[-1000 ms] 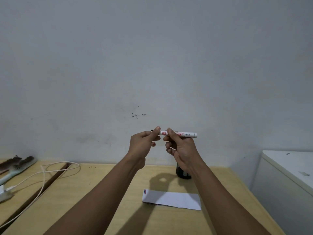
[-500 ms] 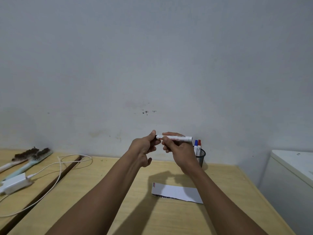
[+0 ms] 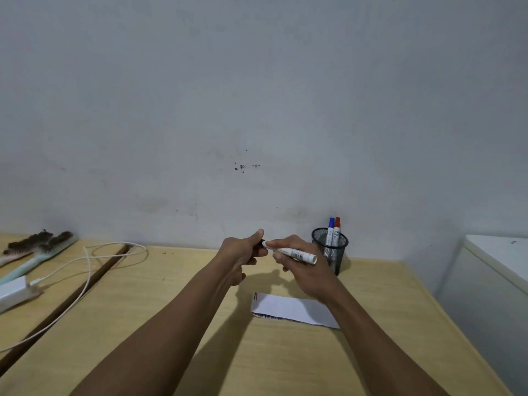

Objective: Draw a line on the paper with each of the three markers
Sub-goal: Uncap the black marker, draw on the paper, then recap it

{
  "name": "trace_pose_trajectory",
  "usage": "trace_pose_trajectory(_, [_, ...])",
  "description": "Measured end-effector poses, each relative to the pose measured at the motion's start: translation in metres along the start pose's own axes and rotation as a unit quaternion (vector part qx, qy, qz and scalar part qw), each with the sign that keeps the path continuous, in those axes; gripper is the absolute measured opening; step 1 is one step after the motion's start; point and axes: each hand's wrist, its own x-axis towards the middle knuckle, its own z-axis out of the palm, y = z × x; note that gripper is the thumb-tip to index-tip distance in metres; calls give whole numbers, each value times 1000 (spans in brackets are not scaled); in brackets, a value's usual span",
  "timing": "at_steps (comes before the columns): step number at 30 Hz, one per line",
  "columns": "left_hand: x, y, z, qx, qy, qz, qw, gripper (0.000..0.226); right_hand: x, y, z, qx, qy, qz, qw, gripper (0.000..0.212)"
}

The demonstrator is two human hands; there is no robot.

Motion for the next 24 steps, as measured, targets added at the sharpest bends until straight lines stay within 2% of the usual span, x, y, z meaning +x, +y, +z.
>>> trace_pose_trajectory(5, [11,-7,6,14,43,61,997,43,-4,14,6,15,18,17,1000,28])
trace_pose_trajectory(9, [18,-14,6,14,46,44,998,41,-8,24,10,-30,0,-21,999,26])
trace_pose_trajectory(12, [30,-19,-2,21,67,47,996,40,-13,28,10,-38,-28,-15,999,30])
trace_pose_trajectory(14, [41,-27,-11,26,88,101,991,38,-14,30,9,-21,-18,-3,1000,29])
trace_pose_trajectory(16, [52,-38,-19,126,119,186,967,35,-14,27,7,36,19,41,998,27])
trace_pose_trajectory(19, [60,-54,-27,347,167,237,892,27,-14,25,5,86,58,95,990,25])
trace_pose_trajectory(21, [63,-64,-30,394,153,246,872,23,-15,27,5,94,70,106,987,25])
trace_pose_trajectory(24, [64,-74,-31,395,136,257,871,18,-15,29,6,109,82,124,983,25])
